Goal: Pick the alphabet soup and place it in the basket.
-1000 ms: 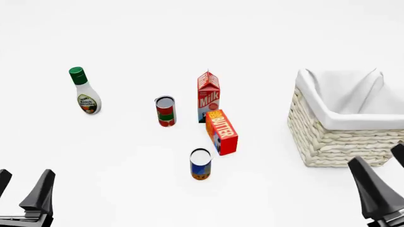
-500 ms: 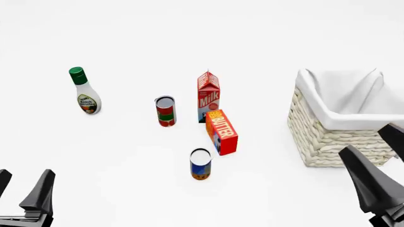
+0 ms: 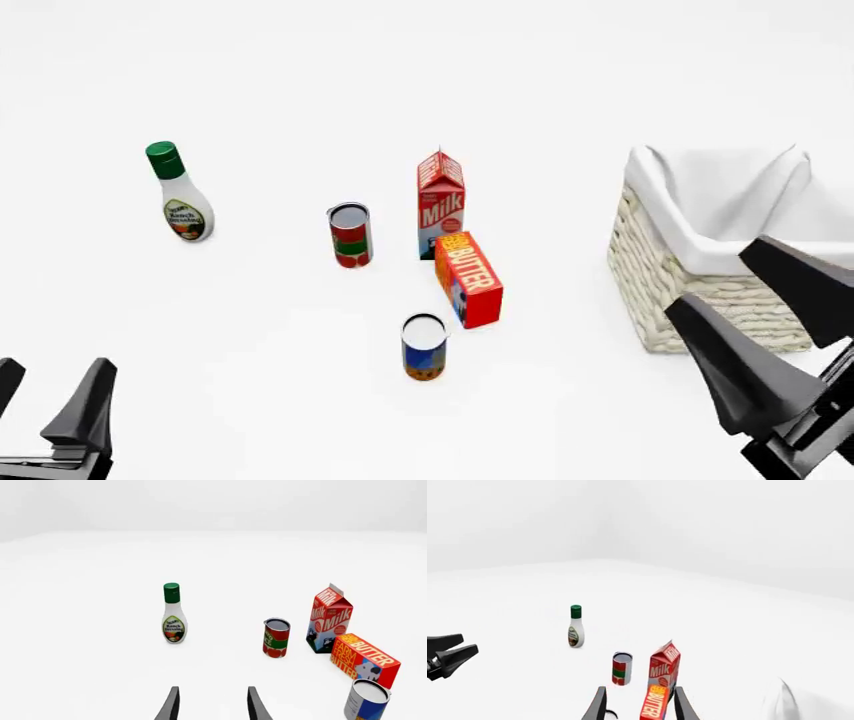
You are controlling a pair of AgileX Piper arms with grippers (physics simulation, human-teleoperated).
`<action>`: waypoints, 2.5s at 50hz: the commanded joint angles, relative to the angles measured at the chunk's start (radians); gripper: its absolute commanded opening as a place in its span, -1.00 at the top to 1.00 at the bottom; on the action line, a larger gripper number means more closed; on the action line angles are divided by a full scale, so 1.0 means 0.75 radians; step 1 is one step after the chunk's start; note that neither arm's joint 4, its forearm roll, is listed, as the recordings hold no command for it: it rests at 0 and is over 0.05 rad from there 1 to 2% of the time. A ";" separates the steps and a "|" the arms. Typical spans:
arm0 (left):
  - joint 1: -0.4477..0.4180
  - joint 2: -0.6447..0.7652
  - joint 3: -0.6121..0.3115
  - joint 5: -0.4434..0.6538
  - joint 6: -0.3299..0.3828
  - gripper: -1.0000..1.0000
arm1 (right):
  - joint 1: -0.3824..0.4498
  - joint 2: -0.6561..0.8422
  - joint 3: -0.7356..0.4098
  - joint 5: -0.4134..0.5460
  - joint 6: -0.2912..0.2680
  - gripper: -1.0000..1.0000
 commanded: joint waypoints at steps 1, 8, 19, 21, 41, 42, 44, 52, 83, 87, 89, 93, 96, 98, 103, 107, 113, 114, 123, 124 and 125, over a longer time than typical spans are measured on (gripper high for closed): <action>0.000 0.000 0.000 0.000 0.000 -1.00 | 0.083 0.106 -0.002 -0.091 0.000 -1.00; 0.000 0.000 0.000 0.000 0.000 -1.00 | 0.135 0.218 -0.008 -0.188 -0.006 -1.00; 0.000 0.000 0.000 0.000 0.000 -1.00 | 0.192 0.342 -0.022 -0.288 -0.011 -1.00; 0.000 0.000 0.000 0.000 0.000 -1.00 | 0.199 0.365 -0.023 -0.306 -0.012 -1.00; 0.000 0.000 0.000 0.000 0.000 -1.00 | 0.222 0.623 0.000 -0.520 0.015 -1.00; 0.000 0.000 0.000 0.000 0.000 -1.00 | 0.222 0.637 0.000 -0.529 0.016 -1.00; 0.000 0.000 0.000 0.000 0.000 -1.00 | 0.226 0.661 -0.001 -0.546 0.018 -1.00; 0.000 0.000 0.000 0.000 0.000 -1.00 | 0.241 0.776 -0.007 -0.617 0.021 -1.00; 0.000 0.000 0.000 0.000 0.000 -1.00 | 0.204 1.080 -0.004 -0.832 0.055 -1.00; 0.000 0.000 0.000 0.000 0.000 -1.00 | 0.195 1.104 -0.007 -0.847 0.058 -1.00; 0.000 0.000 0.000 0.000 0.000 -1.00 | 0.189 1.124 -0.013 -0.857 0.060 -1.00; 0.000 0.000 0.000 0.000 0.000 -1.00 | 0.185 1.154 -0.022 -0.869 0.063 -1.00; 0.000 0.000 0.000 0.000 0.000 -1.00 | 0.181 1.181 -0.030 -0.881 0.065 -1.00; 0.000 0.000 0.000 0.000 0.000 -1.00 | 0.177 1.199 -0.034 -0.890 0.066 -1.00; 0.000 0.000 0.000 0.000 0.000 -1.00 | 0.170 1.253 -0.050 -0.914 0.071 -1.00; 0.000 0.000 0.000 0.000 0.000 -1.00 | 0.167 1.287 -0.059 -0.929 0.074 -1.00; 0.000 0.000 0.000 0.000 0.000 -1.00 | 0.166 1.347 -0.075 -0.953 0.080 -1.00; 0.000 0.000 0.000 0.000 0.000 -1.00 | 0.166 1.354 -0.078 -0.955 0.081 -1.00; 0.000 0.000 0.000 0.000 0.000 -1.00 | 0.168 1.431 -0.103 -0.984 0.092 -1.00; 0.000 0.000 0.000 0.000 0.000 -1.00 | 0.167 1.437 -0.104 -0.986 0.093 -1.00; 0.000 0.000 0.000 0.000 0.000 -1.00 | 0.167 1.455 -0.108 -0.994 0.094 -1.00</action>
